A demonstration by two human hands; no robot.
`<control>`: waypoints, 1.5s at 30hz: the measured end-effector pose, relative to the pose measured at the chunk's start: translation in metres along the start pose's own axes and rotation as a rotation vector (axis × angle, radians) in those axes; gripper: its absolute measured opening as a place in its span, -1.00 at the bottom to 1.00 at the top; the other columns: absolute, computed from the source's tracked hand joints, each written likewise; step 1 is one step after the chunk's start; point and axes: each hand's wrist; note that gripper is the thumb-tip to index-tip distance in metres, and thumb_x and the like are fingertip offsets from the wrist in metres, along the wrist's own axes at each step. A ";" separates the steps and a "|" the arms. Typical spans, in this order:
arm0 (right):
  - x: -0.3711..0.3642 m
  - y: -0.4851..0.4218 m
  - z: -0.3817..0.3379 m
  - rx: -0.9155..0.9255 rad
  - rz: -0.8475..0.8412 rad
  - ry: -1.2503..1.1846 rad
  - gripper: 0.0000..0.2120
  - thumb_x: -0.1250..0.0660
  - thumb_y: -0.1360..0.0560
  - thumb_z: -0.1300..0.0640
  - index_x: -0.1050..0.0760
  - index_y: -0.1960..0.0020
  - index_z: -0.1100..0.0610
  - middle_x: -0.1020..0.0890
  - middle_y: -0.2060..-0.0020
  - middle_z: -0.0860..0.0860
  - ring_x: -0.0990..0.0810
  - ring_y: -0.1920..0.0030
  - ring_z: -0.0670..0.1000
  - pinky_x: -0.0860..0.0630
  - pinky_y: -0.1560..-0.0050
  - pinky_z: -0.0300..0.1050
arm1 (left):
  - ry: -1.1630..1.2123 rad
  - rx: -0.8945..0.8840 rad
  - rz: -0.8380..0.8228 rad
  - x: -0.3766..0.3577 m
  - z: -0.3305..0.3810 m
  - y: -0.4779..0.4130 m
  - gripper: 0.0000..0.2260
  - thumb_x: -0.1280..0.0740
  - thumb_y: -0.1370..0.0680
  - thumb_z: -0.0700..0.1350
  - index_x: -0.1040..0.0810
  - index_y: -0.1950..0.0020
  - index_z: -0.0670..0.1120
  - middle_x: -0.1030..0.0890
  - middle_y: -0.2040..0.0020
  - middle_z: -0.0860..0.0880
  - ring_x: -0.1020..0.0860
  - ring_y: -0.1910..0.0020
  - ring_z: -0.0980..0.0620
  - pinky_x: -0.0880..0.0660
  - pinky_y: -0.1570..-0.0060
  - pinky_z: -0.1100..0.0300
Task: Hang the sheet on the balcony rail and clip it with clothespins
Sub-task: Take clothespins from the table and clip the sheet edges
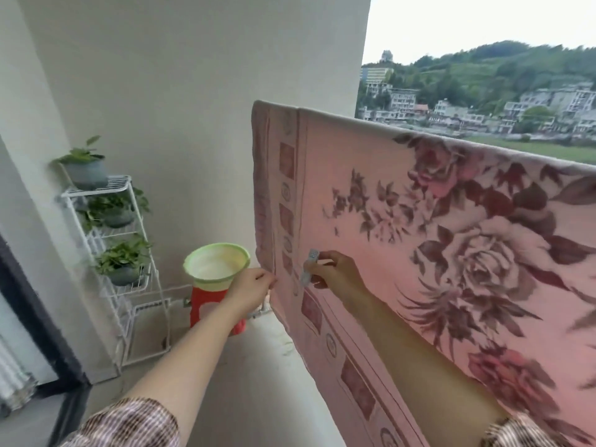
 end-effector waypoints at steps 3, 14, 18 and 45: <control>-0.042 -0.066 -0.021 0.003 -0.008 -0.047 -0.78 -0.44 -0.41 0.33 -0.52 -0.02 0.38 -0.58 0.25 0.21 -0.55 0.28 0.09 -0.51 0.21 -0.09 | 0.111 0.108 -0.033 0.045 -0.004 -0.071 -0.85 -0.28 -0.53 -0.16 -0.59 0.20 -0.14 -0.59 0.23 -0.08 -0.51 0.32 0.01 -0.38 0.32 0.22; -0.132 -0.291 -0.047 0.181 -0.097 0.171 -0.91 -0.49 -0.37 0.29 -0.60 0.23 0.17 -0.57 0.48 -0.14 -0.50 0.47 -0.26 -0.38 0.39 -0.41 | 0.439 0.276 -0.252 0.113 -0.020 -0.295 -0.66 -0.20 -0.60 0.04 -0.56 -0.07 -0.22 -0.67 0.04 -0.21 -0.62 0.28 -0.06 -0.56 0.33 0.21; -0.154 -0.385 -0.045 0.270 -0.123 0.196 -0.89 -0.51 -0.36 0.26 -0.68 0.12 0.15 -0.64 0.41 -0.16 -0.56 0.40 -0.26 -0.42 0.30 -0.41 | 0.557 0.354 -0.357 0.125 -0.024 -0.397 -0.60 -0.17 -0.59 0.14 -0.56 -0.05 -0.19 -0.68 0.04 -0.24 -0.63 0.32 -0.05 -0.53 0.28 0.19; -0.277 -0.826 -0.008 -0.010 -0.096 1.634 -0.59 -0.19 -0.45 0.37 -0.36 -0.28 0.12 -0.64 0.07 0.09 -0.62 0.11 0.15 -0.34 0.30 -0.09 | 0.758 0.473 -0.458 0.186 -0.076 -0.934 -0.82 -0.23 -0.52 -0.13 -0.52 0.03 -0.23 -0.58 0.21 -0.14 -0.55 0.32 0.03 -0.56 0.44 0.30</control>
Point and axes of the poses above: each hand's wrist, its own y-axis away from the middle knuckle, its own x-axis out of the back of the hand, z = x × y
